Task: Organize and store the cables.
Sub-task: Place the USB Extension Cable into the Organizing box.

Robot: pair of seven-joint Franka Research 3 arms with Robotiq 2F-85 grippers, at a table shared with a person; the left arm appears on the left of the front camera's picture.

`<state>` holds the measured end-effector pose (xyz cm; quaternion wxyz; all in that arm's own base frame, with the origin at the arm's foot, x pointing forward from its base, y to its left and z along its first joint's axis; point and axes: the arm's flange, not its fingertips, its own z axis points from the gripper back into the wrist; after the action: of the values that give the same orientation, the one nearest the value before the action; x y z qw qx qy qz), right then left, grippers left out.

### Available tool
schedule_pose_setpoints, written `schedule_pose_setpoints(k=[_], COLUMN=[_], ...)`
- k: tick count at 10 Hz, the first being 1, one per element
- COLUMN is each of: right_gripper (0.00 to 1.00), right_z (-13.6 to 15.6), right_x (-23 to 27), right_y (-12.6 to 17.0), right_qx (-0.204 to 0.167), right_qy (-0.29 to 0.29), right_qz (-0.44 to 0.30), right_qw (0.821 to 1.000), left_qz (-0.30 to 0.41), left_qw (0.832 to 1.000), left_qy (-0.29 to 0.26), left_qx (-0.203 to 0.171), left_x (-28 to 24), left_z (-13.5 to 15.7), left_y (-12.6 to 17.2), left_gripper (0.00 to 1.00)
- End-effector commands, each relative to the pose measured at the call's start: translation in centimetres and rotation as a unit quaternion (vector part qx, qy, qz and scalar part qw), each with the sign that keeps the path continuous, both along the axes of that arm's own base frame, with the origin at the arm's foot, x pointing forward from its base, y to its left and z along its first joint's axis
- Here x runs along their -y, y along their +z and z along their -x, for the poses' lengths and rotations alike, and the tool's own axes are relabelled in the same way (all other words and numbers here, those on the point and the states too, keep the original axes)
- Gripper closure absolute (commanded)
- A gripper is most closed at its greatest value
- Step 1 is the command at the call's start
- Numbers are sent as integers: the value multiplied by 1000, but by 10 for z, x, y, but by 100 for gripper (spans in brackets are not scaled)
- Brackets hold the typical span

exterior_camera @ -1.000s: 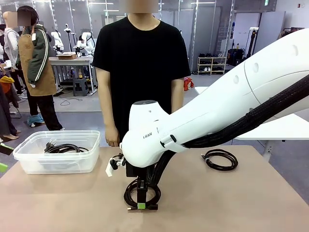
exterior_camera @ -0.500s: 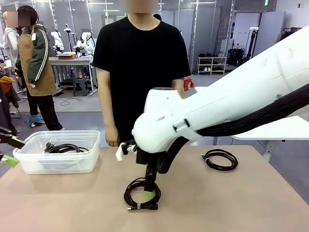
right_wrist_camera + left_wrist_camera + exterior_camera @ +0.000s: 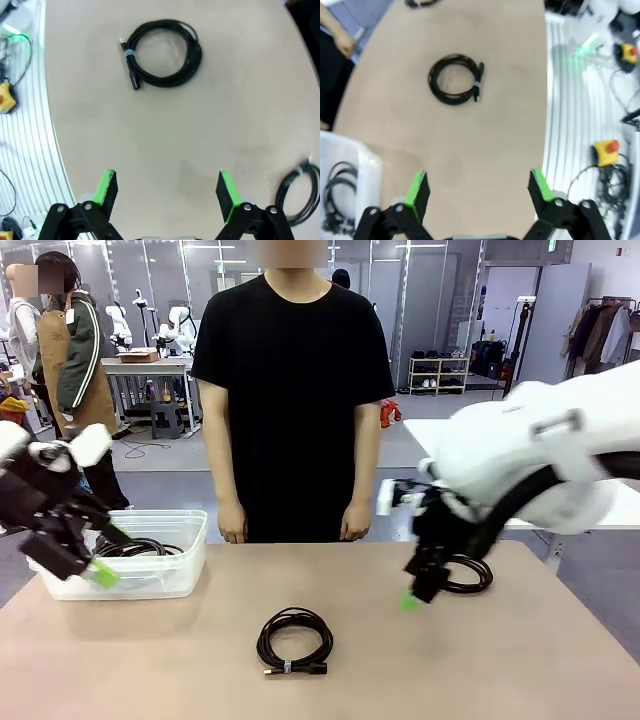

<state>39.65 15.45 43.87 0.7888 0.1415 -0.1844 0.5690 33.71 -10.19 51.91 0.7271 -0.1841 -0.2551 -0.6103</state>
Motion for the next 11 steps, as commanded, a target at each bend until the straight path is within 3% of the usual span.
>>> schedule_pose_setpoints(k=[1, 3, 5, 6, 7, 9, 11], right_gripper=[0, 0, 0, 0, 0, 0, 0], right_z=[34, 49, 71, 79, 85, 104, 115], right_x=[49, 99, 149, 172, 197, 232, 252], right_y=[9, 12, 8, 5, 0, -17, -38], right_qx=[23, 56, 57, 45, 60, 90, 112], right_qy=[-17, -37, -32, -12, -8, 69, 73], right_qz=[-41, -77, -100, -117, -131, -174, -203], right_qw=[999, 995, 993, 992, 989, 978, 970], left_qz=[-63, -110, -175, -199, -204, -224, -234], left_qw=[998, 993, 983, 978, 978, 972, 969], left_qy=[-19, -18, -20, -13, -20, -25, -10], left_qx=[3, 31, 47, 55, 50, 70, 77], left_x=[45, 90, 133, 150, 167, 191, 200], left_z=[-16, -26, -34, -46, -56, -61, -62], left_y=[-2, -13, -27, -39, -55, -83, -99], left_gripper=[0, 0, 0, 0, 0, 0, 0])
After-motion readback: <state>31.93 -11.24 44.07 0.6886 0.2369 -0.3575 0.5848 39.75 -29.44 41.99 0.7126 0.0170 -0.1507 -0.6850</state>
